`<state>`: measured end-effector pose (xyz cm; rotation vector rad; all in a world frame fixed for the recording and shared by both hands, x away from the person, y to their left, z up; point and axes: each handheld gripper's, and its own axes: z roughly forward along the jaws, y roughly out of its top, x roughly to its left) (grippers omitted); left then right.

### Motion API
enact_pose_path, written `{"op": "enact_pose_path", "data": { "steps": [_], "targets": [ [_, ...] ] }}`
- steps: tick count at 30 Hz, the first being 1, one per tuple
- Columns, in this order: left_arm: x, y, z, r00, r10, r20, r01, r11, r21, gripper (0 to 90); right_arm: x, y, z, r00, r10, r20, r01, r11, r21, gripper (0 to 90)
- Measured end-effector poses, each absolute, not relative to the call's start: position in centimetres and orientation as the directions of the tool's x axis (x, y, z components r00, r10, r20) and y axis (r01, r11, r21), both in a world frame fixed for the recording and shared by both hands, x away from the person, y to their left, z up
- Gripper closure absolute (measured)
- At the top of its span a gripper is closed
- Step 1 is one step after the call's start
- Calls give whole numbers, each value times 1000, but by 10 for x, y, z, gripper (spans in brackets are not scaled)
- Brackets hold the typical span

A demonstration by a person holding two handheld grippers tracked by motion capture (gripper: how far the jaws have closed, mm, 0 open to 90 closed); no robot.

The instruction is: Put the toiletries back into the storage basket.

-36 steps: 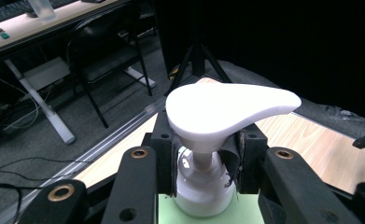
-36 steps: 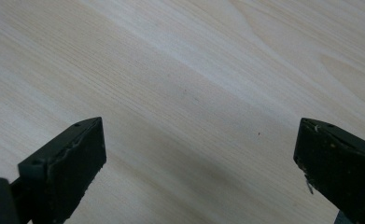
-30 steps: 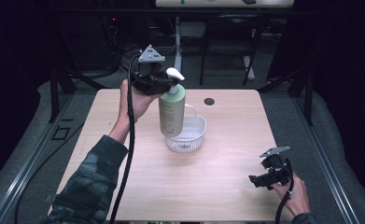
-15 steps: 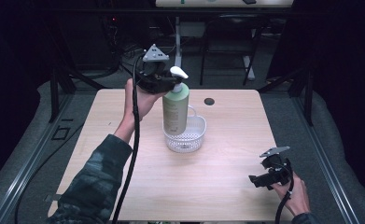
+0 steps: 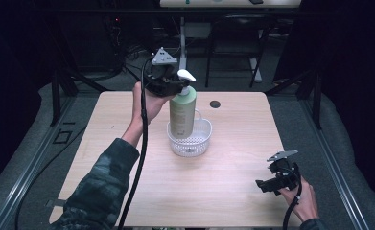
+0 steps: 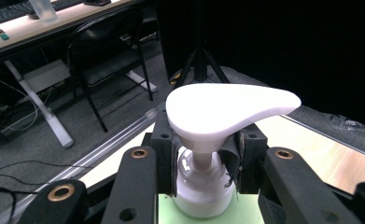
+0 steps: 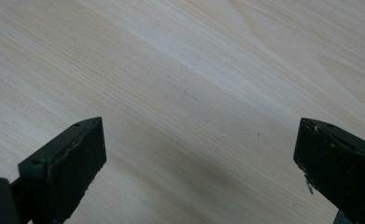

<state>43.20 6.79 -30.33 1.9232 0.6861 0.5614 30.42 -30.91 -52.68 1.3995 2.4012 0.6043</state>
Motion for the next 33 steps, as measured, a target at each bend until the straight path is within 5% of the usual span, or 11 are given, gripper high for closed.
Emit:
{"op": "enact_pose_path", "data": {
  "steps": [33],
  "targets": [
    [446, 54, -349, 735, 677, 32, 266, -332, 905, 674, 304, -310, -527, -484, 874, -47, 749, 441, 495, 20]
  ]
}}
